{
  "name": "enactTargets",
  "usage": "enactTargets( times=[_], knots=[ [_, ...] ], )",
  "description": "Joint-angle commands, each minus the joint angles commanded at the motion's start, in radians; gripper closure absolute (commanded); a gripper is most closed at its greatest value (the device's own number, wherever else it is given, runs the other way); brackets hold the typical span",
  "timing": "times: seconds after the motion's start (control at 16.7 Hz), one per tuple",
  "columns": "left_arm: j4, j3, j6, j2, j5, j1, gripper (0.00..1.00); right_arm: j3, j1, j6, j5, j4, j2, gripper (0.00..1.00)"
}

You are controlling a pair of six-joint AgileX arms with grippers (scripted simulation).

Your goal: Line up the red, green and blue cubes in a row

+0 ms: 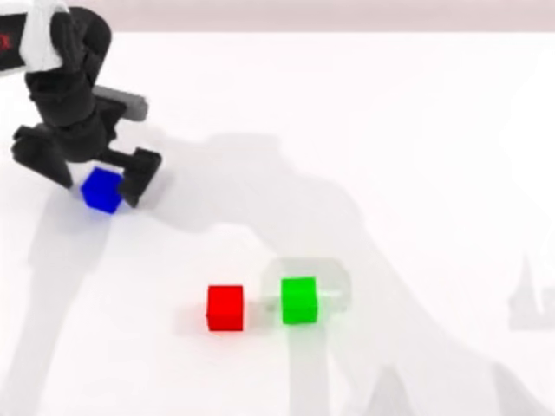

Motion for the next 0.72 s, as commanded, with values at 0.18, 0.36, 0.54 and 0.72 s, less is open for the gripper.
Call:
enactTargets(
  times=[0.18, 0.36, 0.54, 0.72],
  knots=[
    [0.0, 0.0, 0.0, 0.0, 0.0, 0.0, 0.08, 0.0, 0.0, 0.0, 0.0, 0.0, 0.0, 0.0],
    [0.0, 0.0, 0.0, 0.0, 0.0, 0.0, 0.3, 0.0, 0.0, 0.0, 0.0, 0.0, 0.0, 0.0],
    [0.0, 0.0, 0.0, 0.0, 0.0, 0.0, 0.53, 0.0, 0.0, 0.0, 0.0, 0.0, 0.0, 0.0],
    [0.0, 0.0, 0.0, 0.0, 0.0, 0.0, 0.75, 0.0, 0.0, 0.0, 0.0, 0.0, 0.0, 0.0]
  ],
)
